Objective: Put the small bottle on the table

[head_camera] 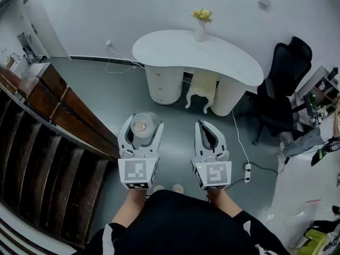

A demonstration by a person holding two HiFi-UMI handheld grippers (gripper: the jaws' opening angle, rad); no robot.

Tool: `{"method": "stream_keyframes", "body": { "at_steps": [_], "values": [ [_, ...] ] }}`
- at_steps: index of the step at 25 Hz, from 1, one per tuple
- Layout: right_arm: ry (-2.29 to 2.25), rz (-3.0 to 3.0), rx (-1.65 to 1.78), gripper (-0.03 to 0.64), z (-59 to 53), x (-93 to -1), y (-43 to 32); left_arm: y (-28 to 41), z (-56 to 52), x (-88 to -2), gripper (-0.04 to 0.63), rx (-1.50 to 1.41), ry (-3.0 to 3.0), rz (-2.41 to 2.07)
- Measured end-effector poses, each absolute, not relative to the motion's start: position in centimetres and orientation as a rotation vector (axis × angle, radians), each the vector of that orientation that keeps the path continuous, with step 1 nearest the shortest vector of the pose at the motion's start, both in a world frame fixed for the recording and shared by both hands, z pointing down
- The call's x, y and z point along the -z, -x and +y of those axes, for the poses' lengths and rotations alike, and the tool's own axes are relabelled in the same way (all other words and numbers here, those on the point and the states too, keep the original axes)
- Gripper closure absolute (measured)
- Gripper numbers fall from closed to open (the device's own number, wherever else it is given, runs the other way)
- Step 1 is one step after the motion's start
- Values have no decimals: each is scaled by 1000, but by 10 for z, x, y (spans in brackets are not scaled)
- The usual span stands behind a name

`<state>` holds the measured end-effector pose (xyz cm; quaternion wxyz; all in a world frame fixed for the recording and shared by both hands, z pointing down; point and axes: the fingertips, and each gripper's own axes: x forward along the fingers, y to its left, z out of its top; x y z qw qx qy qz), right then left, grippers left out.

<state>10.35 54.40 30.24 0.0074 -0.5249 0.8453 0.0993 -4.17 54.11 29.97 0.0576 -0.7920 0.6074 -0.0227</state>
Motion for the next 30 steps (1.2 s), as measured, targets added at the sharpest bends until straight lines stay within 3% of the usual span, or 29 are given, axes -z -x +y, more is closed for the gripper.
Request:
{"method": "stream_keyframes", "body": {
  "at_steps": [19,30],
  "values": [
    [1568,2650,-298,594,509,-301,-125,13,506,-306,262,77,2423,1859],
    [1586,2662,-281,594,424,-313,-96,41,419,-316,262,84,2458,1839]
  ]
}}
